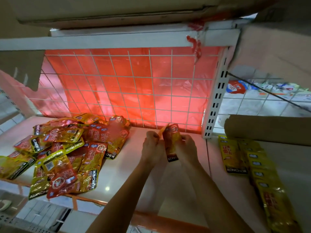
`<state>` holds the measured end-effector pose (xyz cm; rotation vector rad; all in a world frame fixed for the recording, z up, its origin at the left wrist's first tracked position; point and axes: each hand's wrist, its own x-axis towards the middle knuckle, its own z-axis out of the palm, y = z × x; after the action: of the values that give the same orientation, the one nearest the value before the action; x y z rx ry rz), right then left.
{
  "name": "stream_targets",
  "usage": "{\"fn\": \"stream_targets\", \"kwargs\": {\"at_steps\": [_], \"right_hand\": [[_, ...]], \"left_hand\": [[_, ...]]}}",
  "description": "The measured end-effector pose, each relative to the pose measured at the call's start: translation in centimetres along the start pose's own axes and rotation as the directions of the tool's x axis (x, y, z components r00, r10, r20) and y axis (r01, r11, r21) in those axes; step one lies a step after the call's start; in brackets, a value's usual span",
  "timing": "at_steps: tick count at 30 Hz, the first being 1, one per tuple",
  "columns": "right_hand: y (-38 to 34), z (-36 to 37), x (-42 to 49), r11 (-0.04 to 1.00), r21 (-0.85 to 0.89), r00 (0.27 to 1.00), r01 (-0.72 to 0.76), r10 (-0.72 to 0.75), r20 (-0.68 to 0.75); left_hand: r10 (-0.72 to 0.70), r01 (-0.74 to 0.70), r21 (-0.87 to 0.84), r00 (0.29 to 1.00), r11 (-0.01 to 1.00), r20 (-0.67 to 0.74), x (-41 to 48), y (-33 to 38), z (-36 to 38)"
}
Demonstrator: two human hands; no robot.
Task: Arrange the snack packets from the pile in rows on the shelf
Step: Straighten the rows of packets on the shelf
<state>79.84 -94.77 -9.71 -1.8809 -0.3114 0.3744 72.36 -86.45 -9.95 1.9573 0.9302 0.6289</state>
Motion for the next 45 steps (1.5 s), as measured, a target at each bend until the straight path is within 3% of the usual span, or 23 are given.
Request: {"fn": "stream_targets", "kwargs": {"at_steps": [3, 5, 15, 20, 28, 35, 45], "right_hand": [[0.5, -2.2, -0.4, 0.998, 0.055, 1.000, 0.000, 0.002, -0.028], [0.8, -3.7, -0.7, 0.994, 0.110, 0.999, 0.002, 0.004, -0.051], [2.9, -13.3, -0.9, 0.992, 0.122, 0.945, -0.016, 0.055, -0.322], [4.1, -18.5, -0.8, 0.993, 0.115, 0.898, -0.015, 0.064, -0.436], [5.6, -22.3, -1.4, 0.988, 0.117, 0.907, -0.098, 0.137, -0.398], [6.5, -23.9, -1.2, 0.990, 0.111, 0.930, -0.087, 0.121, -0.347], [7.1, -24.3, -0.7, 0.995, 0.058, 0.947, -0.083, 0.097, -0.306]], "left_hand": [[-0.015, 0.033, -0.142, 0.993, 0.989, 0.120, -0.9, 1.4, 1.3], [0.005, 0.016, -0.133, 0.987, 0.991, 0.158, -1.6, 1.9, 2.5], [-0.016, 0.073, -0.364, 0.987, 0.929, 0.158, -4.6, 4.4, 8.1], [0.037, 0.014, -0.256, 0.981, 0.967, 0.192, -6.3, 5.6, 10.5], [0.128, -0.104, -0.106, 0.958, 0.989, 0.256, -7.9, 7.2, 13.4], [0.203, -0.256, 0.183, 0.943, 0.949, 0.265, -8.5, 7.2, 14.4], [0.166, -0.227, 0.279, 0.960, 0.933, 0.227, -9.1, 7.4, 15.1]]}}
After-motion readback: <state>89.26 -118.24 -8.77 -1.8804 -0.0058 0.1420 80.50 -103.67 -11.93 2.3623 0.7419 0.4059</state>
